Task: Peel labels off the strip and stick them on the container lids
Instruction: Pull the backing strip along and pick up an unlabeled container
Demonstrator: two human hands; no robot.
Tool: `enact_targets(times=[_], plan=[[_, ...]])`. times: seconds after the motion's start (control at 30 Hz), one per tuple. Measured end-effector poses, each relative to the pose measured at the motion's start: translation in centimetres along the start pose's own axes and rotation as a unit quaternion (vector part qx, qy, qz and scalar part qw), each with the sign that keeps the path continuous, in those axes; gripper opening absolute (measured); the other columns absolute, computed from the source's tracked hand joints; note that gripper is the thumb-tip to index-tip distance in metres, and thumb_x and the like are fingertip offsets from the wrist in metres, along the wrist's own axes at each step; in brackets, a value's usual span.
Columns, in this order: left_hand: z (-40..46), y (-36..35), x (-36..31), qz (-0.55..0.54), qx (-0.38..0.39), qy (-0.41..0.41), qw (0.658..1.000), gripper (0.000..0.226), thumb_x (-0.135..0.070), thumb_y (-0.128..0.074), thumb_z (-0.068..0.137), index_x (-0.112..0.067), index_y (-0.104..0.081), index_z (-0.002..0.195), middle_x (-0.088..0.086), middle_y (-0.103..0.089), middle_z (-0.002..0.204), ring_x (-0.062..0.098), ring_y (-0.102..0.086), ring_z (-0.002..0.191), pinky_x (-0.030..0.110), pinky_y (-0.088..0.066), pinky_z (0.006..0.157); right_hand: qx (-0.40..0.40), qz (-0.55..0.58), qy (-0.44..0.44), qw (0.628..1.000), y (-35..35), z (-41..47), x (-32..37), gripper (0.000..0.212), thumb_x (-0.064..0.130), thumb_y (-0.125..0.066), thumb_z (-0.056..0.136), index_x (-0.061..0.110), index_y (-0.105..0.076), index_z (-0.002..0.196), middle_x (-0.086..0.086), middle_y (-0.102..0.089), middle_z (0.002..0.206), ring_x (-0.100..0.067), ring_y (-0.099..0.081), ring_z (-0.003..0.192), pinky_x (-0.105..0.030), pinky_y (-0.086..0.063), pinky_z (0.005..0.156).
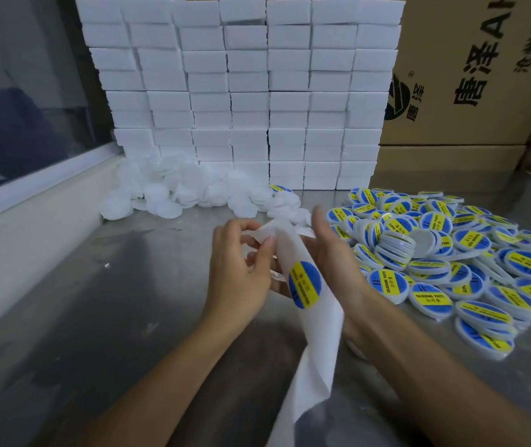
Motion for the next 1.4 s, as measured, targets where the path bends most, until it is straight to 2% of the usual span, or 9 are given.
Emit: enact_targets(times=[0.07,0.2,0.33,0.53,0.67,0.8,0.97,1.1,1.4], plan=[[0.0,0.5,0.1,0.026,-0.036,0.009,0.999,0.025,-0.023,-0.068,0.087,-0.034,-0.046,0.089,-0.002,-0.056,0.099,0.01,-0.062,0.087,0.022,-0.052,0.067,-0.011,-0.06,0.026,0.998,0.4,-0.2,0.6,0.073,0.069,-0.035,0.091,0.01,-0.076,0.103,-0.009,-0.071,0.102,-0.021,-0.065,0.098,-0.037,-0.049,0.093],[-0.1,0.2,0.9,-0.002,-0.01,0.081,0.997,0.025,-0.026,-0.072,0.082,-0.016,-0.052,0.069,-0.007,-0.057,0.062,0.008,-0.054,0.061,0.02,-0.043,0.06,-0.067,-0.22,0.121,0.966,0.5,-0.5,1.3,0.038,0.03,-0.06,0.093,-0.006,-0.065,0.104,-0.024,-0.063,0.087,-0.017,-0.059,0.077,-0.029,-0.047,0.067],[-0.4,-0.5,0.9,-0.126,0.054,0.174,0.975,0.016,-0.025,-0.07,0.087,-0.011,-0.062,0.086,0.005,-0.067,0.073,0.015,-0.063,0.064,0.028,-0.05,0.058,-0.113,-0.191,0.161,0.962,1.3,-0.7,1.9,0.027,0.022,-0.058,0.095,0.016,-0.074,0.075,-0.004,-0.069,0.071,-0.011,-0.062,0.06,-0.024,-0.052,0.057],[-2.2,-2.8,0.4,-0.248,0.287,0.249,0.891,0.033,-0.023,-0.077,0.074,-0.013,-0.07,0.105,0.007,-0.072,0.087,0.021,-0.068,0.075,0.031,-0.055,0.062,-0.13,-0.129,0.184,0.966,1.9,-0.7,2.8,0.024,0.018,-0.048,0.101,0.008,-0.069,0.108,-0.016,-0.07,0.102,-0.027,-0.064,0.091,-0.042,-0.051,0.084],[-1.7,-2.6,0.5,-0.277,0.248,0.234,0.898,0.032,-0.017,-0.075,0.067,-0.007,-0.071,0.097,0.011,-0.074,0.088,0.018,-0.069,0.076,0.028,-0.058,0.065,-0.181,-0.165,0.233,0.941,3.1,-1.0,3.8,0.016,0.021,-0.054,0.099,0.019,-0.07,0.098,-0.006,-0.071,0.093,-0.021,-0.067,0.083,-0.038,-0.054,0.08],[-0.7,-1.4,1.2,-0.275,0.142,0.233,0.922,0.01,-0.009,-0.069,0.082,-0.006,-0.072,0.091,0.012,-0.076,0.089,0.021,-0.072,0.076,0.028,-0.057,0.063,-0.253,-0.334,0.348,0.839,3.5,-2.0,4.9,0.016,0.022,-0.067,0.09,0.027,-0.065,0.105,0.005,-0.067,0.088,-0.008,-0.066,0.073,-0.015,-0.049,0.061],[-0.2,0.1,2.2,-0.264,0.07,0.24,0.932,0.02,-0.019,-0.061,0.093,-0.012,-0.076,0.083,0.013,-0.076,0.09,0.023,-0.073,0.078,0.03,-0.058,0.064,-0.143,-0.556,0.45,0.684,0.6,-2.6,4.1,0.01,0.017,-0.072,0.086,0.016,-0.076,0.096,0.003,-0.062,0.089,-0.007,-0.058,0.068,-0.021,-0.045,0.062],[-0.4,-0.7,1.9,-0.312,0.132,0.256,0.906,0.03,-0.034,-0.06,0.089,-0.01,-0.075,0.098,0.015,-0.074,0.102,0.024,-0.072,0.09,0.031,-0.058,0.07,-0.112,-0.606,0.431,0.659,-0.1,-2.2,3.0,0.017,0.022,-0.072,0.087,0.018,-0.076,0.103,0.002,-0.061,0.094,-0.01,-0.058,0.071,-0.04,-0.05,0.063],[-0.8,-1.4,1.0,-0.272,0.218,0.198,0.916,0.034,0.006,-0.048,0.094,-0.011,-0.065,0.118,0.017,-0.073,0.104,0.031,-0.072,0.092,0.039,-0.059,0.076,-0.189,-0.626,0.469,0.593,-0.7,-3.6,4.2,0.012,0.025,-0.073,0.085,0.019,-0.076,0.095,0.002,-0.062,0.086,-0.014,-0.058,0.062,-0.037,-0.049,0.053]])
Point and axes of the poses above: each hand's wrist, its own z-axis towards the middle knuckle, its own y-axis out of the back of the hand, x = y × z, the point moved 6 cm from there along z, towards the middle knuckle
